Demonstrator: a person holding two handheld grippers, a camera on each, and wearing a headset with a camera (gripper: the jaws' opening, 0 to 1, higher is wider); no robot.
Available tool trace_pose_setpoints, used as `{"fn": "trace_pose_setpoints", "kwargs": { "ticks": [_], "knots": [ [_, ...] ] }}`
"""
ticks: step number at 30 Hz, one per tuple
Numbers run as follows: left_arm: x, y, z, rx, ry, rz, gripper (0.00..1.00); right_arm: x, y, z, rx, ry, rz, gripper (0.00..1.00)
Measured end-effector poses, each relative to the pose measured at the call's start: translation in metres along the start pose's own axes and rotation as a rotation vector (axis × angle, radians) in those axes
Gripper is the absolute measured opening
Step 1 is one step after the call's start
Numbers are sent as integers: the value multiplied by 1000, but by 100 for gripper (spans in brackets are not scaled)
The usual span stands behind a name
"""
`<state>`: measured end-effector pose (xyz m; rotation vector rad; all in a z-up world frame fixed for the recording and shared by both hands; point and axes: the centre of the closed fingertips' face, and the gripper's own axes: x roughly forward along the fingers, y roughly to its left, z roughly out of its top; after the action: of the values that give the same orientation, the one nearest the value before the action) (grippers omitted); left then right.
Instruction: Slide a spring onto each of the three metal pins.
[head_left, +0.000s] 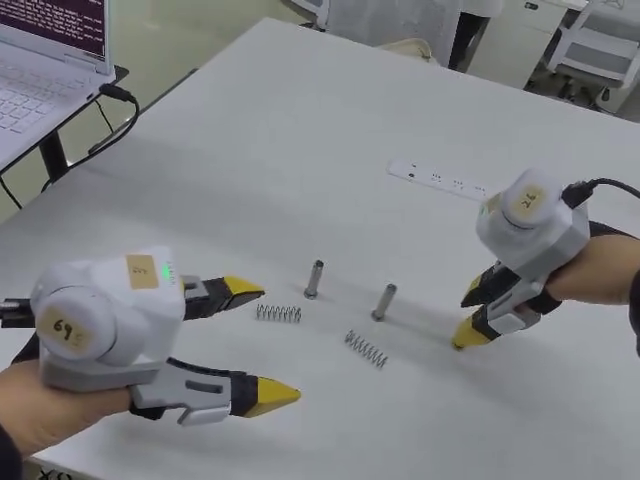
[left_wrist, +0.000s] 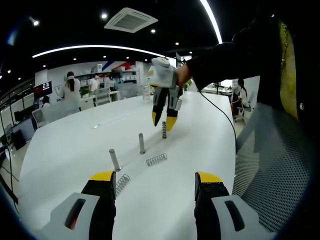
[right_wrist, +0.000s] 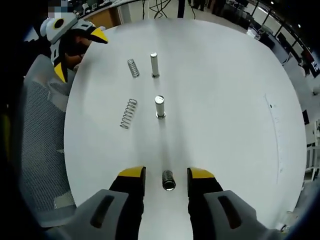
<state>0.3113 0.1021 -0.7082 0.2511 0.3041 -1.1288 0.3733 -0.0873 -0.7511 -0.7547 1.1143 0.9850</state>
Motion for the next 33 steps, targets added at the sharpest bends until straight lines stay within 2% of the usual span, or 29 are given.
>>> {"fn": "trace_pose_setpoints", "kwargs": {
  "ticks": [9, 14, 24, 29, 33],
  "knots": [
    [7, 0, 1, 16, 10, -27, 58, -22, 0, 16, -15, -69, -46, 33],
    [14, 2, 0, 29, 25, -51, 58, -38, 6, 27, -23, -117, -68, 33],
    [32, 4, 4, 54, 35, -113, 55, -71, 34, 37, -4, -212, -75, 34],
    [44, 2, 6, 68, 41, -152, 54, -80, 52, 38, 19, -258, -69, 34],
    [54, 1, 7, 84, 50, -179, 53, -83, 65, 32, 27, -267, -75, 34]
  ]
}}
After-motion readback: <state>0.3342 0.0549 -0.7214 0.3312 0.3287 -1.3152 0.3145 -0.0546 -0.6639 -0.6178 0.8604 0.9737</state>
